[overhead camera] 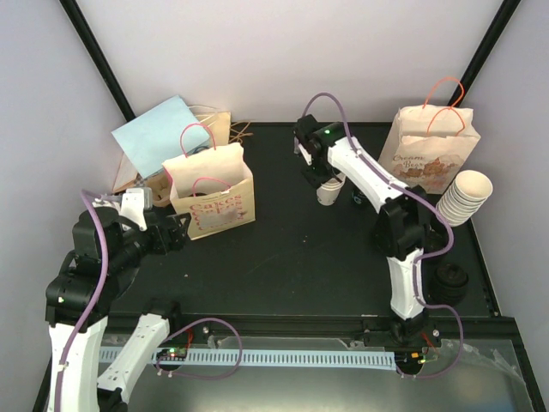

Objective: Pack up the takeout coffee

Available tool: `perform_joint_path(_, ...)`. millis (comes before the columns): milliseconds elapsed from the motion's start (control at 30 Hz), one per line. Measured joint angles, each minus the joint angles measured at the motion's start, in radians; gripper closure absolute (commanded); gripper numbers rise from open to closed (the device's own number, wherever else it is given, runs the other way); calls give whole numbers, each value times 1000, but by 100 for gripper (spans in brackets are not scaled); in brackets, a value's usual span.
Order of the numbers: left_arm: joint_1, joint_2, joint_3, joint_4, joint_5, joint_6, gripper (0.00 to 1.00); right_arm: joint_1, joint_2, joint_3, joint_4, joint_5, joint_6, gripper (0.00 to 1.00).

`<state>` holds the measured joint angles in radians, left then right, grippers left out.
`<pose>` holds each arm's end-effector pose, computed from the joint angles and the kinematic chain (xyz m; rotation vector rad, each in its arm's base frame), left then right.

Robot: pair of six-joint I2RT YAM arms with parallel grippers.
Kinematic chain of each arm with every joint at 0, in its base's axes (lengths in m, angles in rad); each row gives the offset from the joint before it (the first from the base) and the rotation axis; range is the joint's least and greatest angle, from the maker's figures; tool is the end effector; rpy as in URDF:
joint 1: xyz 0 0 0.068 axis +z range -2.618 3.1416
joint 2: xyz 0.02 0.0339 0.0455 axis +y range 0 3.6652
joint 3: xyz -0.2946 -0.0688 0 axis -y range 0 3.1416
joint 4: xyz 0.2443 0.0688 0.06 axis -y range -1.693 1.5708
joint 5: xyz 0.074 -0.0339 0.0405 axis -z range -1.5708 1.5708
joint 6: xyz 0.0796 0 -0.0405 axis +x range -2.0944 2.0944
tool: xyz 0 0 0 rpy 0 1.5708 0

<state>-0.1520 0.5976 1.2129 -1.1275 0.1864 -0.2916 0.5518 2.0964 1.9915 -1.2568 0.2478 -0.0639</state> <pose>0.0709 -0.0258 0.3947 -0.0320 2.1064 -0.4625 0.3921 0.2185 0.2545 -0.8331 2.7438 -0.2738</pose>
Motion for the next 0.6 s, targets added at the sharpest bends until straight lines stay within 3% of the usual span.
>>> perform_joint_path(300,0,0,8,0,-2,1,1,0,-301,-112,67,-8,26,54)
perform_joint_path(600,0,0,45,-1,-103,2,1,-3,-592,-410,230,69,132,59)
